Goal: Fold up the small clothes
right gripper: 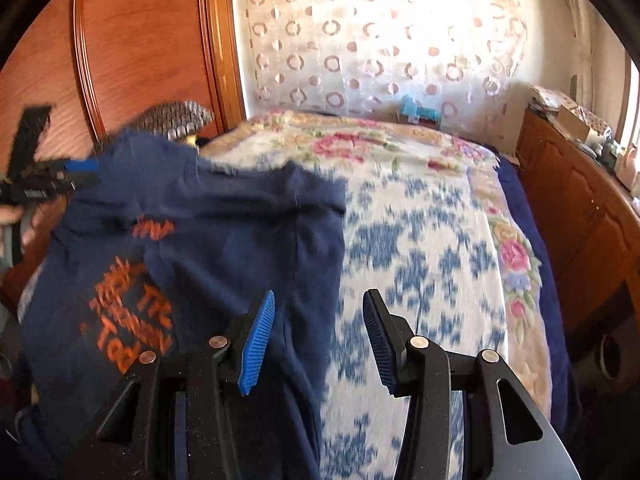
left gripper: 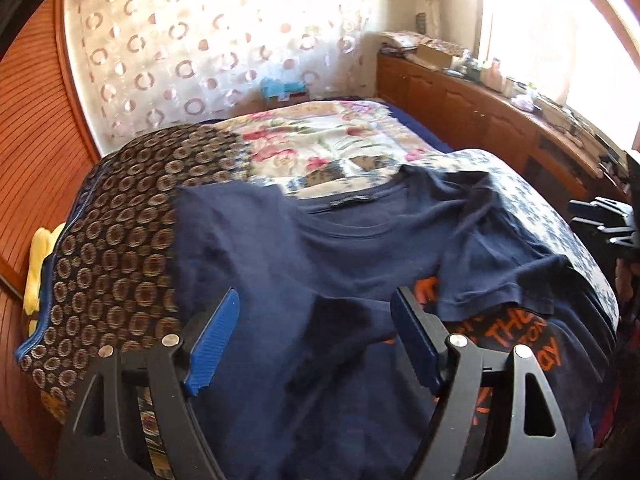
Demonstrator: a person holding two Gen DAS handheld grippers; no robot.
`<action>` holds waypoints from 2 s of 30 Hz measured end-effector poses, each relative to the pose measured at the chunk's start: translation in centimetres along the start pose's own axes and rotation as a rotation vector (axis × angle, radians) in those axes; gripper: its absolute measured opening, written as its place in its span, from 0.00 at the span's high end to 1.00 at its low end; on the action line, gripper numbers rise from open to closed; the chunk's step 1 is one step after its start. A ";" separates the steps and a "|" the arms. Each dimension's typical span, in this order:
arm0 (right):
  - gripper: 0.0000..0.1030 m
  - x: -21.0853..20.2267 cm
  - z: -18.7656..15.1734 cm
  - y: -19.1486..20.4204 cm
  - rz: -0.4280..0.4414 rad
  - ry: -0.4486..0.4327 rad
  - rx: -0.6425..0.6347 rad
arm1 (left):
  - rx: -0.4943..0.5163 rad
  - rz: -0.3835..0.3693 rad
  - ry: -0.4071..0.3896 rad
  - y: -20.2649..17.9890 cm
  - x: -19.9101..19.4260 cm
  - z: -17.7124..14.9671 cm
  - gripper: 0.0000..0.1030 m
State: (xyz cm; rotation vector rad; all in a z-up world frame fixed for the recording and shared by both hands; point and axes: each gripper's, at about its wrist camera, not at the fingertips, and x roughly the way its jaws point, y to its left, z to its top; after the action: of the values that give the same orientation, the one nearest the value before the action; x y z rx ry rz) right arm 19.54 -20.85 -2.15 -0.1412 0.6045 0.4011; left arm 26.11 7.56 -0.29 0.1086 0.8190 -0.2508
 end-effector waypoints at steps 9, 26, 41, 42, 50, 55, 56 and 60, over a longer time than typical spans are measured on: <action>0.50 7.3 4.0 -1.4 0.056 0.115 0.038 | -0.043 -0.003 -0.007 3.3 0.7 0.6 0.24; 0.67 17.9 12.1 0.7 0.147 0.091 -0.010 | -0.025 0.037 0.017 5.4 2.3 1.2 0.24; 0.44 14.0 9.8 -0.3 0.079 0.106 -0.004 | 0.016 0.040 -0.010 5.2 1.5 1.3 0.49; 0.44 13.9 9.6 -0.4 0.077 0.115 -0.011 | 0.021 0.038 -0.011 5.1 1.6 1.4 0.50; 0.44 15.5 9.6 -1.4 0.094 0.191 0.020 | 0.033 0.064 0.023 4.5 2.3 2.2 0.70; 0.44 16.5 10.2 -0.3 0.124 0.205 0.005 | 0.026 0.093 0.042 4.8 3.0 2.5 0.70; 0.44 16.7 10.2 -0.3 0.116 0.209 -0.004 | 0.028 0.093 0.043 4.8 3.0 2.5 0.70; 0.51 17.4 10.3 -0.1 0.102 0.220 -0.025 | 0.032 0.086 0.023 4.3 2.4 2.4 0.93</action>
State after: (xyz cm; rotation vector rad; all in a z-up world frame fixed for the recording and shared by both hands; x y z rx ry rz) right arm 38.01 -12.75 -3.82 -0.1802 0.8261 0.4957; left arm 30.53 10.78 -0.40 0.1765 0.8312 -0.1821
